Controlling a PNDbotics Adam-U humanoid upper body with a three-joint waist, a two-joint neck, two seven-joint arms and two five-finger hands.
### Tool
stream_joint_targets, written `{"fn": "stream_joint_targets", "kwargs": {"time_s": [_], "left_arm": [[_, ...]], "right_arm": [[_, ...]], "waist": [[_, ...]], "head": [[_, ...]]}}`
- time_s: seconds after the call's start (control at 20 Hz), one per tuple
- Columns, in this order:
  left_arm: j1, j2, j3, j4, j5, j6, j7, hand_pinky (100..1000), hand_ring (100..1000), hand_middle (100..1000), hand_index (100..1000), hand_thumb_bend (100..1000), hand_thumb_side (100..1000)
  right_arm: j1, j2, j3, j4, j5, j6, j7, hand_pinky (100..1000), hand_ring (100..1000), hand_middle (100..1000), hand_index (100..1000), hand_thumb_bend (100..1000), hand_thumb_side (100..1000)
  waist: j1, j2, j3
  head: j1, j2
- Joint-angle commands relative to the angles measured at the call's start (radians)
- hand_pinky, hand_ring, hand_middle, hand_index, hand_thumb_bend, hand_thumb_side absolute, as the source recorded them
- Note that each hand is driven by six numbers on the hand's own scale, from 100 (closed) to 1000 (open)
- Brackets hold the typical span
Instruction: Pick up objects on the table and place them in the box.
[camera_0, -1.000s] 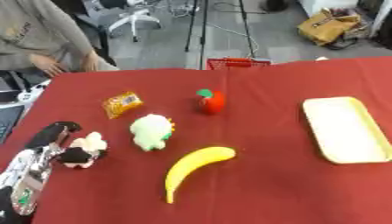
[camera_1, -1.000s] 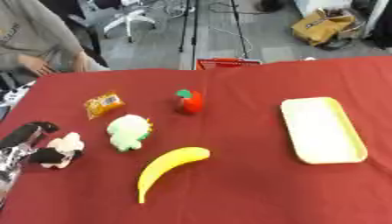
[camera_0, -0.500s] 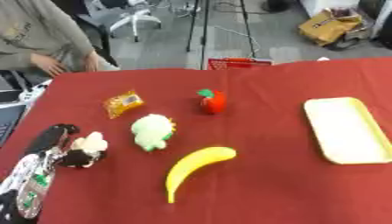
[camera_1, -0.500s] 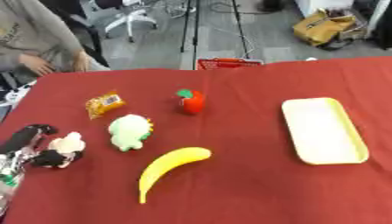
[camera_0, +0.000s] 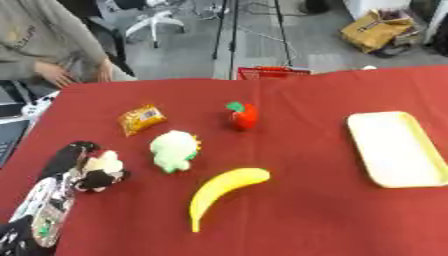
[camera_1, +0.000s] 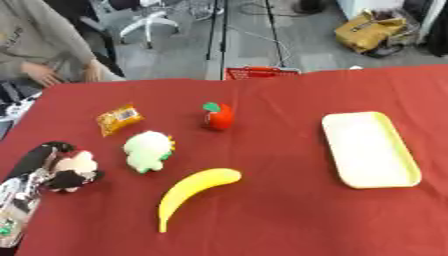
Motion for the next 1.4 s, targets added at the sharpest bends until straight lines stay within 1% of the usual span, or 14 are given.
{"fn": "stream_joint_targets", "kwargs": {"time_s": [0.05, 0.15, 0.25, 0.35, 0.4, 0.55, 0.6, 0.65, 0.7, 0.75, 0.85, 1.05, 1.25, 1.4], "left_arm": [[-0.015, 0.017, -0.002, -0.005, -0.002, -0.002, -0.021, 705, 775, 765, 838, 820, 457], [-0.015, 0.015, -0.001, -0.005, -0.007, 0.001, -0.027, 674, 756, 751, 828, 812, 444], [-0.015, 0.014, 0.001, -0.007, -0.011, 0.006, -0.022, 618, 726, 716, 800, 738, 429], [-0.014, 0.012, 0.003, -0.010, -0.013, 0.013, -0.003, 593, 708, 693, 785, 700, 418], [-0.014, 0.012, 0.006, -0.012, -0.012, 0.018, 0.009, 539, 670, 652, 762, 582, 394], [-0.013, 0.010, 0.009, -0.013, -0.005, 0.029, 0.040, 485, 626, 600, 736, 407, 359], [-0.013, 0.010, 0.009, -0.012, -0.001, 0.032, 0.048, 452, 598, 557, 716, 291, 331], [-0.013, 0.010, 0.010, -0.011, 0.004, 0.034, 0.053, 438, 585, 544, 707, 252, 323], [-0.013, 0.009, 0.010, -0.011, 0.012, 0.035, 0.058, 403, 553, 518, 685, 158, 302], [-0.013, 0.009, 0.010, -0.010, 0.019, 0.036, 0.062, 391, 542, 508, 677, 131, 298], [-0.014, 0.009, 0.010, -0.010, 0.031, 0.038, 0.068, 358, 514, 482, 653, 100, 287], [-0.027, 0.010, 0.011, -0.044, 0.069, 0.033, 0.076, 334, 504, 468, 636, 100, 286], [-0.068, 0.016, 0.003, -0.107, 0.119, 0.021, 0.093, 311, 499, 455, 619, 100, 287], [-0.121, 0.018, -0.020, -0.143, 0.206, 0.001, 0.110, 291, 501, 448, 617, 100, 276]], "right_arm": [[-0.011, -0.010, 0.000, -0.025, -0.004, -0.002, 0.002, 595, 617, 613, 737, 254, 669], [-0.011, -0.009, 0.000, -0.025, -0.004, -0.002, 0.003, 595, 617, 613, 737, 254, 669], [-0.011, -0.009, 0.000, -0.025, -0.003, -0.001, 0.003, 595, 617, 613, 737, 254, 669], [-0.011, -0.009, 0.000, -0.025, -0.003, -0.001, 0.003, 595, 617, 613, 737, 254, 669], [-0.011, -0.009, 0.000, -0.025, -0.003, -0.002, 0.002, 595, 617, 613, 737, 253, 670], [-0.011, -0.009, 0.000, -0.025, -0.004, -0.001, 0.002, 595, 617, 613, 737, 254, 670], [-0.012, -0.009, 0.000, -0.025, -0.003, -0.001, 0.003, 595, 617, 613, 737, 254, 670], [-0.012, -0.009, -0.001, -0.025, -0.003, -0.001, 0.003, 595, 617, 613, 737, 254, 670], [-0.012, -0.009, -0.001, -0.025, -0.003, -0.001, 0.002, 595, 617, 613, 737, 254, 670], [-0.013, -0.009, -0.001, -0.025, -0.003, -0.001, 0.002, 595, 617, 613, 737, 254, 670], [-0.013, -0.009, -0.001, -0.025, -0.003, -0.001, 0.002, 595, 617, 613, 737, 255, 670], [-0.013, -0.008, -0.002, -0.025, -0.002, 0.000, 0.001, 595, 617, 613, 737, 255, 670], [-0.012, -0.009, 0.000, -0.025, -0.003, 0.001, 0.003, 595, 617, 613, 737, 255, 671], [-0.013, -0.010, 0.001, -0.025, -0.004, 0.000, 0.004, 595, 617, 613, 737, 256, 670]], "waist": [[-0.016, -0.024, 0.000], [-0.015, -0.024, -0.001], [-0.015, -0.024, -0.001], [-0.015, -0.025, -0.002], [-0.015, -0.025, -0.001], [-0.015, -0.025, -0.001], [-0.015, -0.025, -0.001], [-0.015, -0.026, -0.001], [-0.015, -0.026, -0.001], [-0.015, -0.026, -0.001], [-0.015, -0.026, -0.001], [-0.015, -0.028, -0.003], [-0.015, -0.030, -0.006], [-0.014, -0.031, -0.011]], "head": [[0.003, -0.010], [0.003, -0.010], [0.003, -0.011], [0.002, -0.011], [0.002, -0.011], [0.003, -0.011], [0.003, -0.012], [0.003, -0.012], [0.003, -0.013], [0.003, -0.013], [0.003, -0.014], [0.003, -0.016], [0.004, -0.016], [0.006, -0.019]]}}
